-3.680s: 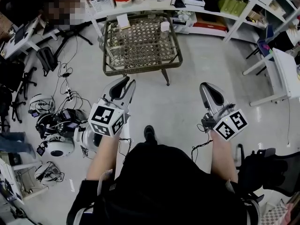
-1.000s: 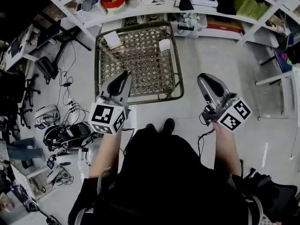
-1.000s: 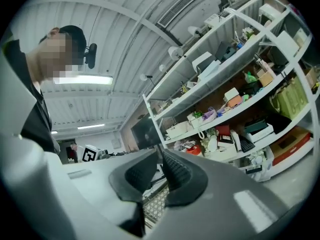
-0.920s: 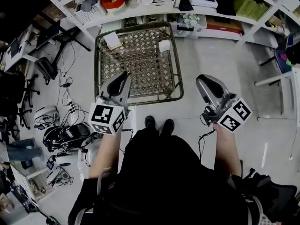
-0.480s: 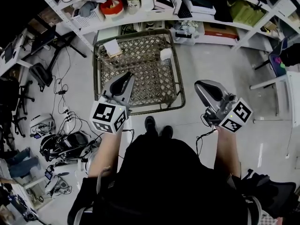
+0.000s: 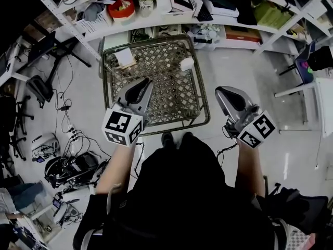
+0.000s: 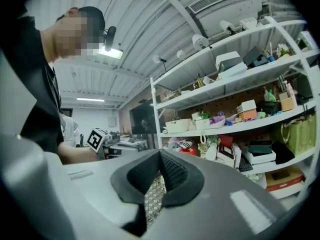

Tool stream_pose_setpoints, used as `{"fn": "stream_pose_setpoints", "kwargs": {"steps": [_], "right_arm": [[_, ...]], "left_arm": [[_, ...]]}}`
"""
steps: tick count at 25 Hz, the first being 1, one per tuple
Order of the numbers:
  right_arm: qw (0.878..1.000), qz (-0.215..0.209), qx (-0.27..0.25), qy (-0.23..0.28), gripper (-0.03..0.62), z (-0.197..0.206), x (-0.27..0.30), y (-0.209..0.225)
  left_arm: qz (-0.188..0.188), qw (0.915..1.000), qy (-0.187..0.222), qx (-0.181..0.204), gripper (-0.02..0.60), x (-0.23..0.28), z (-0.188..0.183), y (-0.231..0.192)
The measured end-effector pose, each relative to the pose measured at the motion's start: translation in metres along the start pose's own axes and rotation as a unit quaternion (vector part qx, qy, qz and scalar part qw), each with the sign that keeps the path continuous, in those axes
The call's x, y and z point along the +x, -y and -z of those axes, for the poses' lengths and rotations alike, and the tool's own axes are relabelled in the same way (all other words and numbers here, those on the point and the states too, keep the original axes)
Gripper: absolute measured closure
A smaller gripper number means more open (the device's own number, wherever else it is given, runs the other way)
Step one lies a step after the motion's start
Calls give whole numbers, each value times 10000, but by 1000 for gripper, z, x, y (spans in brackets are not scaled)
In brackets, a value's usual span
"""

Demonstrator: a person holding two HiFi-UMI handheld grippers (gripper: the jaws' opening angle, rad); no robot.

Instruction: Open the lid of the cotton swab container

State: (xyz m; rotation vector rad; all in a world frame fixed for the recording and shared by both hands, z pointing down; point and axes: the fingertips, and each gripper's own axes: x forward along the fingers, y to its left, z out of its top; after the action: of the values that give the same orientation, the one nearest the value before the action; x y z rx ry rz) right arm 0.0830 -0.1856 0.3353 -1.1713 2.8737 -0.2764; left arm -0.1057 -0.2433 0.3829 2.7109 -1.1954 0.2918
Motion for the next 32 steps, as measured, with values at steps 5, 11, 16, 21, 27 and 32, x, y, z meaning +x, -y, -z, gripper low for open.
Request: {"fn": "stream_pose_setpoints", "kwargs": {"steps": [5, 11, 16, 21, 27, 32], "right_arm": [[9998, 160, 65, -26, 465, 2, 9, 18], [9995, 132, -206, -223, 494, 16, 20, 45], [9997, 25, 159, -159, 496, 28, 26, 70], [9991, 22, 402, -126, 497, 36, 26, 90], [9983, 274, 497, -93, 497, 33, 20, 115], [9982, 280, 533, -12, 545, 27, 21, 119]], "left_arm": [[96, 9999, -97, -20, 537, 24, 6, -7], [146, 9997, -218, -27, 538, 60, 12, -8], [188, 9992, -350, -105, 537, 90, 23, -7], [198, 9987, -454, -113, 538, 113, 30, -3], [196, 9985, -494, -127, 537, 122, 30, 3], [124, 9986, -491, -135, 537, 118, 25, 3]]}}
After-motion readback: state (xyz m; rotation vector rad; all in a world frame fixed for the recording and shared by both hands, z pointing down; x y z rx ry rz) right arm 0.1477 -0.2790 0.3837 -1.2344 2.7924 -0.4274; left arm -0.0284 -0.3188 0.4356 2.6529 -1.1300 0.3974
